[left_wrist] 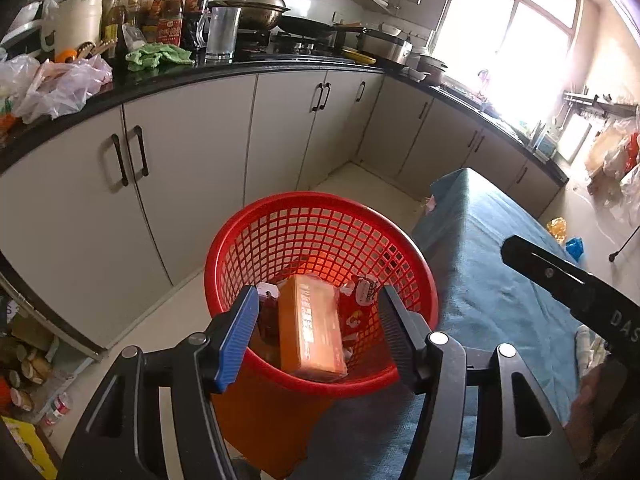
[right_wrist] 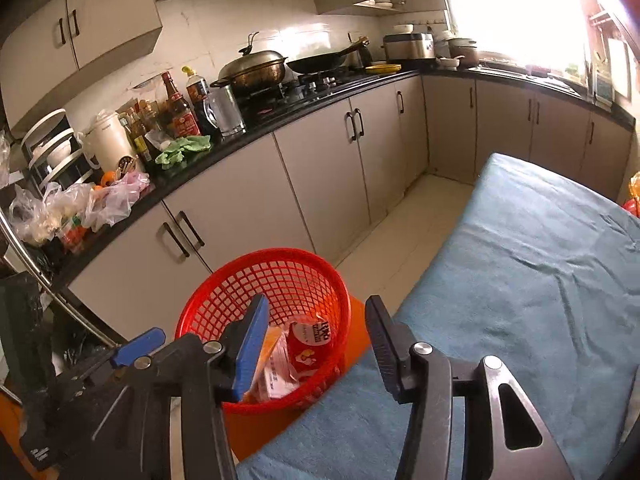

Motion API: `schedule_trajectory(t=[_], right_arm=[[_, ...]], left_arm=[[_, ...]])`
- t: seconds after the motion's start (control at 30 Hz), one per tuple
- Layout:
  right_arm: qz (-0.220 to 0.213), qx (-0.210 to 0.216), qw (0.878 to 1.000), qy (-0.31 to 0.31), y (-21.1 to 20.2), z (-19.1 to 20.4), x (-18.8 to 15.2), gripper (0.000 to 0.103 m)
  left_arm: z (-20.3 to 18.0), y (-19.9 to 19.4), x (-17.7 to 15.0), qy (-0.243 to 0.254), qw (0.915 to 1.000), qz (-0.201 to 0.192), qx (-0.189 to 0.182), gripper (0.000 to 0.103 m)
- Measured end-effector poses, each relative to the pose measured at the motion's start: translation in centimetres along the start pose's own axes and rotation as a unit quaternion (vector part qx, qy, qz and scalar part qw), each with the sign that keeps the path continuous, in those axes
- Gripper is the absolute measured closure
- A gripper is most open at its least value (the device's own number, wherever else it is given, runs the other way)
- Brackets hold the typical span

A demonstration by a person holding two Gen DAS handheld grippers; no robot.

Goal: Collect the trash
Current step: 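Move both tools back toward the white bottle and white bag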

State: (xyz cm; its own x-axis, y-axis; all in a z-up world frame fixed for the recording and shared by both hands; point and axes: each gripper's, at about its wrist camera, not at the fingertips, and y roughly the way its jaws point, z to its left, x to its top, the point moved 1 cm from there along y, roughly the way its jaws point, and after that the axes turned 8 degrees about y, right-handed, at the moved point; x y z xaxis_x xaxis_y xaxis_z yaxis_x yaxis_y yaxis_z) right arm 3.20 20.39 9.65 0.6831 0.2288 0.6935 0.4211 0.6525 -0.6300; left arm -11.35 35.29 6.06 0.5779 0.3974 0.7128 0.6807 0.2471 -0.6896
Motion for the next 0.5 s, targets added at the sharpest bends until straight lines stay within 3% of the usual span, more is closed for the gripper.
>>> schedule_trajectory(t=[0.5], right_arm=[[0.004,-0.015,0.999,0.050,-5.0,-5.4,-2.4,0.049]], left_arm=[[-5.2,-2.3,-0.2,0.054,0.9985,-0.014,0.002,0.037]])
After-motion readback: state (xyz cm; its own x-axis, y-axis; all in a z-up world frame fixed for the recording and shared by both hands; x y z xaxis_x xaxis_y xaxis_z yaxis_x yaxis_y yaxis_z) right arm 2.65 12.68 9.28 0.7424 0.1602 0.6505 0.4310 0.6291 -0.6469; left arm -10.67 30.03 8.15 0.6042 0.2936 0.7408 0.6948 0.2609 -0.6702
